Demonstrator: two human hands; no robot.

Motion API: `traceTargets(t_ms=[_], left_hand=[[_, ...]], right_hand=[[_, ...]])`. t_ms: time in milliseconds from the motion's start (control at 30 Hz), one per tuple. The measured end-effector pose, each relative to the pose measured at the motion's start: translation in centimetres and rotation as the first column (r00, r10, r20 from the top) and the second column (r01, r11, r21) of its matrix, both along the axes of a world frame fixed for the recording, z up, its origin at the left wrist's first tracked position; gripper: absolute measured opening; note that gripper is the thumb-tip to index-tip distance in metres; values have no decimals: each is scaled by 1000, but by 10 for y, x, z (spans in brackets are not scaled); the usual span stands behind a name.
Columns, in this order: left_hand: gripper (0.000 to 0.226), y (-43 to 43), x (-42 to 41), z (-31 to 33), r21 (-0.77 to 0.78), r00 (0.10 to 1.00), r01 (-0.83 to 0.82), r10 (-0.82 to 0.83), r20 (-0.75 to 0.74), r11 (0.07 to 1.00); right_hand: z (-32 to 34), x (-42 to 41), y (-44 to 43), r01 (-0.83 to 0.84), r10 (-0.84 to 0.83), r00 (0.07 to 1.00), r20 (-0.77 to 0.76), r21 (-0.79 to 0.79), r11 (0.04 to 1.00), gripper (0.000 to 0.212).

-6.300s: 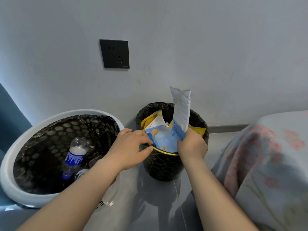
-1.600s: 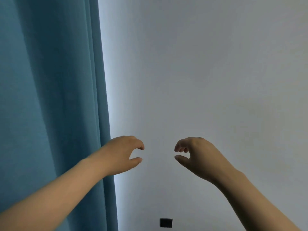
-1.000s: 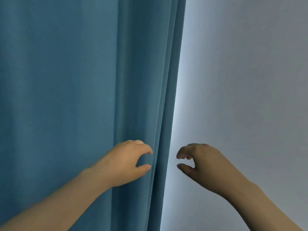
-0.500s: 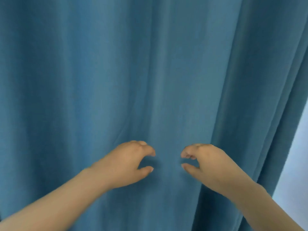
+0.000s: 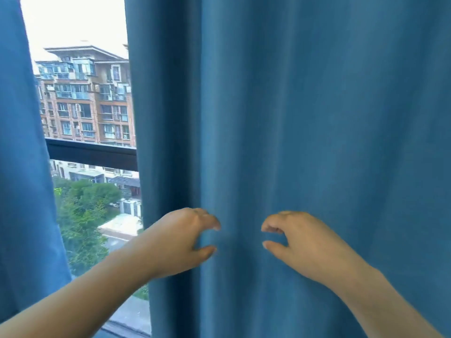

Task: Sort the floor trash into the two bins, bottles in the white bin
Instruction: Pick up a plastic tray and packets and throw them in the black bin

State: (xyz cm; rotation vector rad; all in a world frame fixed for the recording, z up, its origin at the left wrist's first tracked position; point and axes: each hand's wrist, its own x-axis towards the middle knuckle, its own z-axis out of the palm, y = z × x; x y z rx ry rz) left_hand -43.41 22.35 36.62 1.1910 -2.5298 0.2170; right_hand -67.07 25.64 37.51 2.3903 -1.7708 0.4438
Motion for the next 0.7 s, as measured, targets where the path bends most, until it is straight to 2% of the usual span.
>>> traceTargets(t_ms=[233, 400, 500, 700], left_hand=[[39, 5, 125, -25, 49, 988, -155, 155, 2, 987], [38, -2, 191, -52, 103, 966, -254, 257, -19, 962], [38, -6, 225, -75, 175, 943, -318, 330, -45, 932], [39, -27, 286, -118, 303, 889, -441, 457, 17, 845]], right_hand=[[-22, 123, -34, -161, 159, 986, 39, 60, 985, 26], [-38, 193, -64, -264, 265, 964, 1, 93, 960, 23], [-54, 231, -85, -325, 330, 944, -19, 138, 936, 21], [-102, 295, -139, -431, 451, 892, -27, 244, 868, 22]])
